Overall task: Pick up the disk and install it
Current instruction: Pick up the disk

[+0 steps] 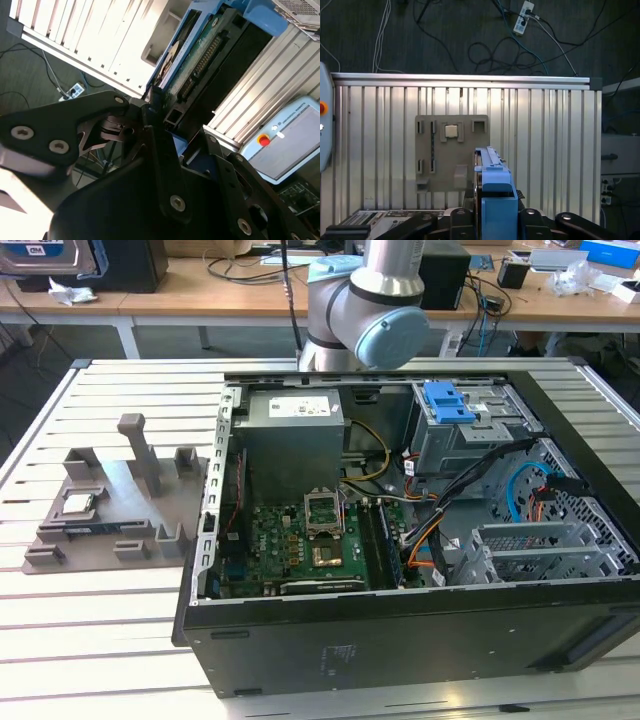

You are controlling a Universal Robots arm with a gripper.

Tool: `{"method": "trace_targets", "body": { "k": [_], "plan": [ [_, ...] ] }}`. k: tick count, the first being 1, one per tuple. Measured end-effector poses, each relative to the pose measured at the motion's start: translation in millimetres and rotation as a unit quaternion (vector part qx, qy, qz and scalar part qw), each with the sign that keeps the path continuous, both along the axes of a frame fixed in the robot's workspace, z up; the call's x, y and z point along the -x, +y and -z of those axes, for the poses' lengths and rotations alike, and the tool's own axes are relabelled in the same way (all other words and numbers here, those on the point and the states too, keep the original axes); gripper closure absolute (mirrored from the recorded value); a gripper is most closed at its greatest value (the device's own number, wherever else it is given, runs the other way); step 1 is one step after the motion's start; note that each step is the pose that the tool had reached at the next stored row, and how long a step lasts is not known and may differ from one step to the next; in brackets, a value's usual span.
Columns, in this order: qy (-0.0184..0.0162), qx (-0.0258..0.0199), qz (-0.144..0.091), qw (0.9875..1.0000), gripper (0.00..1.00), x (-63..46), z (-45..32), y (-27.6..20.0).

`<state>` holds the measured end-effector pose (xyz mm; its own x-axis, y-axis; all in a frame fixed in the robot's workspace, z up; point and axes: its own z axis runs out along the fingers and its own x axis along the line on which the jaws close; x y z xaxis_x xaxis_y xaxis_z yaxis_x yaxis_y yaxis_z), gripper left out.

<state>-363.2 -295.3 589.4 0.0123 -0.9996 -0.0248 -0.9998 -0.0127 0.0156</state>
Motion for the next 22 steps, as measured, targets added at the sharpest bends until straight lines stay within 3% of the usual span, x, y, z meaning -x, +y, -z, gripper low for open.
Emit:
{"method": "trace_targets", "body": {
  "k": [13,16,22],
  "plan": [
    [0.0007,0.0,0.0,1.0,0.63,-46.7,0.0,0.0],
    [0.0008,0.0,0.0,1.0,0.63,-62.7,-0.1,0.0],
    [0.0009,0.0,0.0,1.0,0.63,-80.3,0.0,0.0]
  ]
}}
